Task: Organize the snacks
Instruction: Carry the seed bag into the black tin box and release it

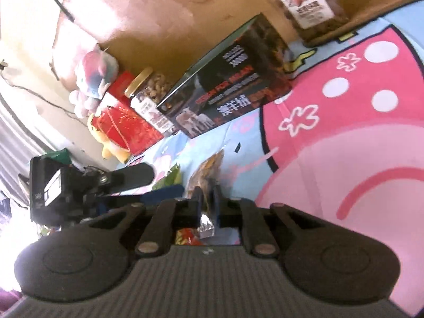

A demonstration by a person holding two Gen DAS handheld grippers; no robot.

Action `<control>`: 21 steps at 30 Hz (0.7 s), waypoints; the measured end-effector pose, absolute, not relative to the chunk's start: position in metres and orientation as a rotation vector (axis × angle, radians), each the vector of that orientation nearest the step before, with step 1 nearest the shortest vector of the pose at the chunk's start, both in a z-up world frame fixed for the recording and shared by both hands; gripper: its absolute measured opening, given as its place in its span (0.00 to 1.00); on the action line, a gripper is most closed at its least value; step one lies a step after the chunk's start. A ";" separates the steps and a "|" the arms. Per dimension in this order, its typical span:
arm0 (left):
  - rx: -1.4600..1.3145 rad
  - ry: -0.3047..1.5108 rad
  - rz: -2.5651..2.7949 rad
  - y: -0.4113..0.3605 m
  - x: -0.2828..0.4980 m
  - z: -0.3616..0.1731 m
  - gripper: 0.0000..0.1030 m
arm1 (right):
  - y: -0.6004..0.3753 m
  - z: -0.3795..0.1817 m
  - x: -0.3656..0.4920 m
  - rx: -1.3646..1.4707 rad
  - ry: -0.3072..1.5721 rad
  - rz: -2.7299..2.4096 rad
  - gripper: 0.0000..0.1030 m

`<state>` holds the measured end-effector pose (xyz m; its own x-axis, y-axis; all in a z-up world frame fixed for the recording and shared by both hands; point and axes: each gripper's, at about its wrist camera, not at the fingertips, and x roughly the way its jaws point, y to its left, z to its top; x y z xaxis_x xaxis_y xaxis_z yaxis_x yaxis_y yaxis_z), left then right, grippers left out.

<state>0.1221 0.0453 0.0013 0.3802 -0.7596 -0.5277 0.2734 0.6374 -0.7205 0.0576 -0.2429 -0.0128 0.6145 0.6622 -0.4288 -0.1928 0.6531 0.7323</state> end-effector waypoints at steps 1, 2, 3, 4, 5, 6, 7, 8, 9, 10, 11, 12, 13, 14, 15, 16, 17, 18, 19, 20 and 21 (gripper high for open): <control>-0.593 0.971 -0.701 0.045 0.121 -0.001 0.91 | -0.242 -0.013 0.056 0.698 0.762 0.536 0.11; -0.595 0.968 -0.699 0.046 0.120 -0.003 0.91 | -0.241 -0.015 0.055 0.711 0.772 0.539 0.11; -0.602 0.959 -0.704 0.046 0.117 -0.004 0.91 | -0.241 -0.015 0.054 0.728 0.776 0.542 0.11; -0.613 0.961 -0.708 0.046 0.116 -0.004 0.91 | -0.242 -0.015 0.052 0.749 0.778 0.544 0.11; -0.627 0.964 -0.715 0.046 0.115 -0.005 0.90 | -0.244 -0.016 0.050 0.772 0.779 0.545 0.11; -0.642 0.962 -0.726 0.045 0.114 -0.005 0.89 | -0.247 -0.016 0.048 0.799 0.778 0.544 0.11; -0.655 0.960 -0.738 0.044 0.114 -0.003 0.89 | -0.249 -0.015 0.047 0.816 0.775 0.541 0.11; -0.663 0.956 -0.747 0.042 0.115 -0.001 0.89 | -0.250 -0.013 0.046 0.823 0.769 0.535 0.11; -0.663 0.947 -0.756 0.040 0.116 0.003 0.89 | -0.251 -0.009 0.044 0.819 0.759 0.527 0.11; -0.652 0.933 -0.764 0.037 0.119 0.010 0.89 | -0.252 -0.005 0.043 0.813 0.747 0.523 0.11; -0.638 0.916 -0.771 0.034 0.122 0.016 0.89 | -0.253 0.000 0.043 0.810 0.732 0.522 0.11; -0.625 0.899 -0.780 0.032 0.125 0.025 0.89 | -0.253 0.005 0.046 0.811 0.716 0.521 0.11; -0.615 0.882 -0.788 0.030 0.129 0.032 0.90 | -0.255 0.011 0.048 0.809 0.699 0.521 0.11; -0.601 0.863 -0.796 0.029 0.132 0.041 0.90 | -0.257 0.018 0.050 0.805 0.679 0.522 0.11; -0.583 0.836 -0.804 0.028 0.136 0.052 0.90 | -0.257 0.025 0.055 0.801 0.660 0.523 0.11; -0.568 0.810 -0.807 0.028 0.141 0.063 0.90 | -0.259 0.032 0.059 0.796 0.643 0.529 0.11; -0.556 0.784 -0.812 0.029 0.147 0.074 0.90 | -0.258 0.040 0.065 0.786 0.624 0.532 0.11; -0.537 0.754 -0.818 0.029 0.154 0.084 0.90 | -0.259 0.050 0.072 0.771 0.600 0.538 0.11; -0.518 0.729 -0.816 0.030 0.161 0.095 0.90 | -0.257 0.059 0.080 0.753 0.574 0.542 0.11; -0.506 0.713 -0.815 0.029 0.170 0.103 0.90 | -0.256 0.069 0.090 0.733 0.545 0.543 0.11; -0.500 0.702 -0.814 0.029 0.178 0.110 0.90 | -0.256 0.075 0.099 0.720 0.525 0.544 0.10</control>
